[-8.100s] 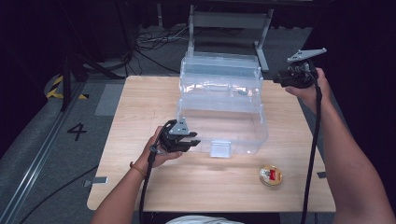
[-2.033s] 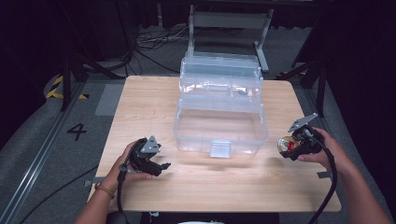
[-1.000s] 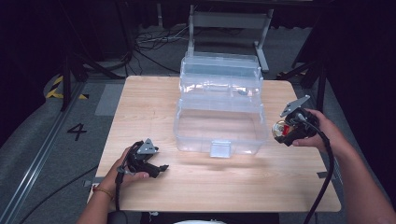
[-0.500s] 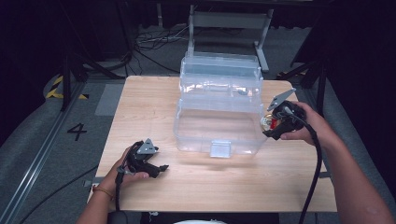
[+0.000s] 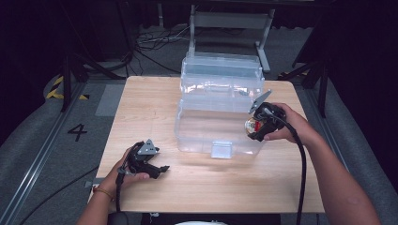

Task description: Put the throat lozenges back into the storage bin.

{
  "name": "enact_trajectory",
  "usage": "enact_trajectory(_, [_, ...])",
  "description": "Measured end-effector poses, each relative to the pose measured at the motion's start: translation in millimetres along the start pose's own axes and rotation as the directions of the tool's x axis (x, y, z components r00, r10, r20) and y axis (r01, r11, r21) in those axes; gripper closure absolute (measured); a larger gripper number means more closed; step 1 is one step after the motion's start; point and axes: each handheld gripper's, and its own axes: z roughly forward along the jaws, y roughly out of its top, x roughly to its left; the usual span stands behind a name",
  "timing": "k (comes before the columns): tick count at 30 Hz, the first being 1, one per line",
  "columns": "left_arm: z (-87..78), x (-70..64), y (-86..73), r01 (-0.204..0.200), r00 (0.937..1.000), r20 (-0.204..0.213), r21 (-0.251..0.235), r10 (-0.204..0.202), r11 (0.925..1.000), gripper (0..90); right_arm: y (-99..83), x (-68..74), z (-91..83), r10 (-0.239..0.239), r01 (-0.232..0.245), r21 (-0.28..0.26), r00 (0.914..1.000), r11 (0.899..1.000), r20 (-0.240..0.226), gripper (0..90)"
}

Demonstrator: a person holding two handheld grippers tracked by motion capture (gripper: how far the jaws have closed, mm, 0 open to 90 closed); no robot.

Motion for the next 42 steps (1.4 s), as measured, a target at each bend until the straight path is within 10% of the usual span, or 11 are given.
enact_trajectory(42, [0.0,0.1,0.0,-0.001,1.0,0.001,0.0,0.001,1.0,17.1,-10.2,-18.3,31.5,0.018,-0.012,0.089,0.9973,0.996,-0.07,20.2])
